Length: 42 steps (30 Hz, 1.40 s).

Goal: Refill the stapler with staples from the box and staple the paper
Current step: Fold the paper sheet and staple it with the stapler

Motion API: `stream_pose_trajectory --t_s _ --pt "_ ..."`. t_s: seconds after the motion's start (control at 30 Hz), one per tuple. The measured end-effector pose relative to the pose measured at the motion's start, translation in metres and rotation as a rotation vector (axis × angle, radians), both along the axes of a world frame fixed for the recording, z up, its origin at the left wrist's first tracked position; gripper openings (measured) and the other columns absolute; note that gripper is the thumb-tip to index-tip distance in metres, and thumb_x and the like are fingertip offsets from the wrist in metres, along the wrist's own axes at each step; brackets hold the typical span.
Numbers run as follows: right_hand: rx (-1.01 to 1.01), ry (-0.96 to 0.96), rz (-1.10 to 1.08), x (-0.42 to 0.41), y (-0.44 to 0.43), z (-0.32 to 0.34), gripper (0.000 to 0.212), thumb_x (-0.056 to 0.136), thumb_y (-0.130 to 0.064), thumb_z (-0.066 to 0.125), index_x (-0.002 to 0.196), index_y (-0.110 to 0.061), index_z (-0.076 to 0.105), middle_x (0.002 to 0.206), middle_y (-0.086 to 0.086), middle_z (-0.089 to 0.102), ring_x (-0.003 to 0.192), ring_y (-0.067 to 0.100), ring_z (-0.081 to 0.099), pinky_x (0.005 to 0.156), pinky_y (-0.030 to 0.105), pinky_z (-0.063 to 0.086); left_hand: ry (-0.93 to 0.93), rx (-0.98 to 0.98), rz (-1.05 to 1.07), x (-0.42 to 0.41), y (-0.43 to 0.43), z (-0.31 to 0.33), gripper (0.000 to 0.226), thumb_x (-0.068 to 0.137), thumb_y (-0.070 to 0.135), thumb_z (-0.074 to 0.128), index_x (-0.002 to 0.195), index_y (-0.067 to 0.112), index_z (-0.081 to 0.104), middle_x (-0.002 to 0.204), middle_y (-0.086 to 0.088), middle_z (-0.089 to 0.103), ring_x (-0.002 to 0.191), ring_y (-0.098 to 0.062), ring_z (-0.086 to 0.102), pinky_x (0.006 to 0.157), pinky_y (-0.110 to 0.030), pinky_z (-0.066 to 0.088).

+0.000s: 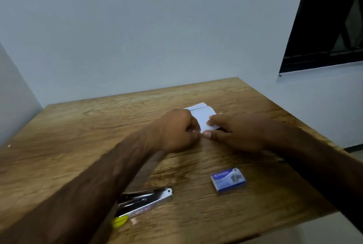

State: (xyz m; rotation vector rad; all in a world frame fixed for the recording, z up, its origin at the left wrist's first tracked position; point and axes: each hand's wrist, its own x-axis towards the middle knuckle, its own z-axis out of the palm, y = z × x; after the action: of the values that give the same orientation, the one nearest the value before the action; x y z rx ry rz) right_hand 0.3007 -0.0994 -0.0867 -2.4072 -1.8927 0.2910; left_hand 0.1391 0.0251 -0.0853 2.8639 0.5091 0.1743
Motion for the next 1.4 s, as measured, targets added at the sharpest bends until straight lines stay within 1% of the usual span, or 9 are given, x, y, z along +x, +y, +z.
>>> stream_pose_trajectory --t_s 0.17,0.3,0.47,0.6,0.73,1.0,1.13,1.27,1.4 --pt "0.025 -0.013 -0.123 0.059 -0.019 -0.006 0.094 0.066 -0.09 0.016 0.141 -0.04 0.045 0.147 -0.005 0.054 0.124 0.018 0.055 0.1 0.04 0.045 0.012 0.048 -0.065 0.071 -0.01 -0.004 0.02 0.088 0.024 0.056 0.088 0.011 0.071 0.093 -0.004 0.069 0.089 -0.021 0.063 0.082 -0.037 0.053" --pt "0.04 -0.026 -0.192 0.098 -0.028 -0.015 0.076 0.082 -0.082 0.025 0.14 -0.039 0.044 0.149 -0.005 0.052 0.127 0.018 0.054 0.099 0.039 0.043 0.034 0.055 -0.089 0.113 -0.014 -0.007 0.022 0.089 0.025 0.053 0.095 0.013 0.071 0.102 -0.003 0.066 0.096 -0.02 0.062 0.086 -0.041 0.054" --pt "0.018 -0.037 -0.236 0.13 -0.005 -0.015 0.074 0.083 -0.081 0.025 0.14 -0.036 0.041 0.146 -0.004 0.056 0.126 0.021 0.057 0.099 0.043 0.041 0.064 0.095 -0.076 0.15 -0.001 -0.007 0.021 0.09 0.024 0.051 0.082 0.01 0.064 0.099 -0.007 0.063 0.095 -0.024 0.06 0.085 -0.041 0.052" --pt "0.045 -0.025 -0.276 0.148 0.029 -0.017 0.072 0.086 -0.077 0.029 0.14 -0.031 0.041 0.145 -0.001 0.056 0.127 0.024 0.055 0.101 0.045 0.036 0.08 0.112 -0.027 0.17 0.013 -0.007 0.021 0.092 0.025 0.049 0.089 0.01 0.063 0.11 -0.011 0.059 0.103 -0.026 0.059 0.09 -0.04 0.05" --pt "0.084 0.001 -0.314 0.163 0.06 -0.021 0.069 0.088 -0.072 0.031 0.14 -0.029 0.041 0.146 0.002 0.054 0.13 0.026 0.051 0.104 0.05 0.031 0.122 0.097 0.033 0.187 0.03 -0.007 0.031 0.096 0.028 0.045 0.108 0.008 0.066 0.12 -0.012 0.057 0.109 -0.026 0.059 0.098 -0.044 0.049" --pt "0.142 0.022 -0.359 0.175 0.093 -0.034 0.071 0.085 -0.069 0.033 0.144 -0.03 0.039 0.153 0.006 0.046 0.137 0.028 0.045 0.106 0.052 0.028 0.127 0.062 0.102 0.2 0.055 -0.018 0.038 0.1 0.028 0.038 0.118 0.005 0.062 0.133 -0.013 0.05 0.118 -0.027 0.056 0.106 -0.045 0.043" --pt "0.138 0.021 -0.363 0.175 0.091 -0.034 0.073 0.085 -0.068 0.038 0.146 -0.029 0.037 0.157 0.004 0.04 0.143 0.025 0.035 0.109 0.054 0.025 0.099 0.066 0.077 0.197 0.055 -0.018 0.032 0.101 0.027 0.04 0.111 0.005 0.061 0.126 -0.015 0.054 0.114 -0.028 0.056 0.103 -0.044 0.044" --pt "0.287 -0.106 -0.304 0.162 0.078 -0.035 0.081 0.089 -0.065 0.045 0.156 -0.026 0.022 0.167 -0.005 0.021 0.153 0.018 0.017 0.117 0.057 0.017 0.023 0.073 0.087 0.18 0.049 -0.012 0.019 0.098 0.02 0.043 0.094 0.006 0.056 0.115 -0.015 0.059 0.108 -0.03 0.057 0.096 -0.043 0.046" --pt "0.202 -0.091 -0.269 0.148 0.051 -0.023 0.078 0.092 -0.057 0.05 0.158 -0.027 0.021 0.168 -0.006 0.019 0.153 0.017 0.018 0.117 0.053 0.017 0.031 0.069 0.075 0.141 0.032 0.004 0.032 0.096 0.017 0.045 0.118 0.004 0.064 0.13 -0.012 0.064 0.121 -0.029 0.056 0.103 -0.039 0.045"
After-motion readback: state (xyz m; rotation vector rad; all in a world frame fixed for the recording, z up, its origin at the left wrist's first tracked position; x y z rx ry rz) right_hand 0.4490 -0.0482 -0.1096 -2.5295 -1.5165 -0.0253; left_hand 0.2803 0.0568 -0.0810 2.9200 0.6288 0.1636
